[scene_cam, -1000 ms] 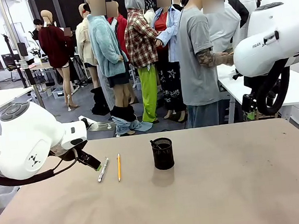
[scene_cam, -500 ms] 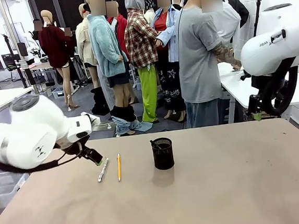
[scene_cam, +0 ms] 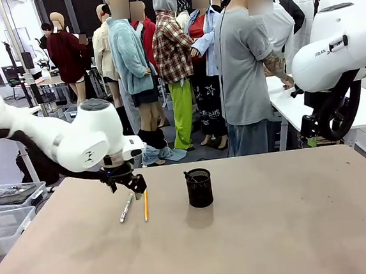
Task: Place the pens into the pen holder.
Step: Pick up a writing instrument from the table and place it into the Pen holder.
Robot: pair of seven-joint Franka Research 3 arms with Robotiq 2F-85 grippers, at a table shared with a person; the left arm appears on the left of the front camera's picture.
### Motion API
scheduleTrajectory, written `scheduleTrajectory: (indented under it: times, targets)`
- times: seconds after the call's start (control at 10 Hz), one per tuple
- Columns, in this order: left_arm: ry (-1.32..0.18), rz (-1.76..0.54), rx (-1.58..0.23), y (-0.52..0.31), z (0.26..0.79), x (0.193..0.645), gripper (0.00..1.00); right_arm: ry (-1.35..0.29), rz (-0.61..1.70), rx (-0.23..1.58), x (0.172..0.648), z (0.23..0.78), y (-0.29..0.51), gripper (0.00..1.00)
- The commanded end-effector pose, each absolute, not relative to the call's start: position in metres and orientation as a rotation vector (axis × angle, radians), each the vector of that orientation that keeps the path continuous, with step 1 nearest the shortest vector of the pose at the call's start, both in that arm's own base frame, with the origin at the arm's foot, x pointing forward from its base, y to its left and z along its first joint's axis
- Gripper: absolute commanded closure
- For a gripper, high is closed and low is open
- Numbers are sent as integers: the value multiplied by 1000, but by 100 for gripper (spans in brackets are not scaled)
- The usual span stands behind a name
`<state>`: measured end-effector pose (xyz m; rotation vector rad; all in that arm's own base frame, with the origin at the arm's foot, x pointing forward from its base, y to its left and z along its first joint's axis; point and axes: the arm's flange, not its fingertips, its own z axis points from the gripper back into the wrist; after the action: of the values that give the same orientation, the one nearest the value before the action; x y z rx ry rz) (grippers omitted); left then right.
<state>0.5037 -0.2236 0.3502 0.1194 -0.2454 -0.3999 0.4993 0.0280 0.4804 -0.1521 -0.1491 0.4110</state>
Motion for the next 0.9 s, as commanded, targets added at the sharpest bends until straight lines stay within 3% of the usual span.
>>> scheduleTrajectory:
  times: [0.0,0.8]
  targets:
    - [-217,-341,130,-224,335,525,0,-146,409,-162,499,480,27,0]
    - [-119,-226,-12,-187,306,556,0,-146,409,-162,499,480,27,0]
